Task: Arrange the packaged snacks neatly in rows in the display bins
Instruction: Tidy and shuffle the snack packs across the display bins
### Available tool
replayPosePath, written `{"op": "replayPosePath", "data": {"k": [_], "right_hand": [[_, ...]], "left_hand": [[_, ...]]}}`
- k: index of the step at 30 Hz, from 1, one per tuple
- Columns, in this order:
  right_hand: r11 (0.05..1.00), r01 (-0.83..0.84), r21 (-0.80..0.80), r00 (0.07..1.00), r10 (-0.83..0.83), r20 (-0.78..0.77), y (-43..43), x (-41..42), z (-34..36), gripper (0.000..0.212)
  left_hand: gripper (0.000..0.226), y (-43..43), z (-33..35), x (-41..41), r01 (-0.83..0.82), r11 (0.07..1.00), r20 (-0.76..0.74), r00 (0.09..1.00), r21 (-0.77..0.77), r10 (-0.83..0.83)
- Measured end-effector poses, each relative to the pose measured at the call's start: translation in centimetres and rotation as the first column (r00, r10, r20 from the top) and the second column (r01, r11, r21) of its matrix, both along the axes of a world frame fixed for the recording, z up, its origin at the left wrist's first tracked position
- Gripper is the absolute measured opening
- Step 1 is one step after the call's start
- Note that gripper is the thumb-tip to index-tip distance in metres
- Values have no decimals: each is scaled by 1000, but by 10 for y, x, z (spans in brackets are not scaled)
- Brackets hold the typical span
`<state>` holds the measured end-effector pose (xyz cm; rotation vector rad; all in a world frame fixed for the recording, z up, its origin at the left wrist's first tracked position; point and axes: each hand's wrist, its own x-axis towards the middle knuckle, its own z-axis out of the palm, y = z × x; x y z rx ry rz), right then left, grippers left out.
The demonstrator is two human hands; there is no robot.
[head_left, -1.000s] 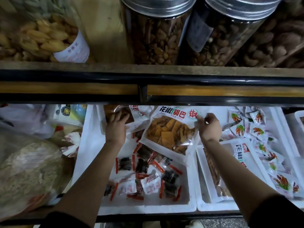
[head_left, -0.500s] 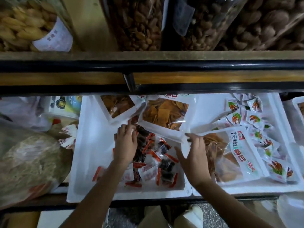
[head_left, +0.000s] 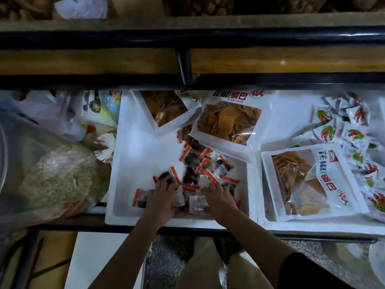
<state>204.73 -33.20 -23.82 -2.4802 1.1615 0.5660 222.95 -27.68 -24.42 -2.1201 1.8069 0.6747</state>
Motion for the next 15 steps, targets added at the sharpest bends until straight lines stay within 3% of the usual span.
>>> {"op": "replayPosePath", "data": {"k": [2,6,10,12,15], "right_hand": [[997,-60,-47,998,60,-3,2,-3,-2,39],[999,-42,10,995,41,91,5,-12,-1,36],[979,138,147,934,-178,310,8,-25,16,38],[944,234,233,886,-306,349,8,-34,30,32],[927,276,255,856,-358,373,3,-53,43,35]], "left_hand": [[60,1,0,2,-4,1000,25,1000,15,4],[60,1,0,1,-16,1000,41,999,17,15],[51,6,-1,2,-45,997,-13,999,-64,45],[42,6,1,-2,-89,987,-35,996,-134,85],[29,2,13,-16,-284,931,-172,953,-228,249]]}}
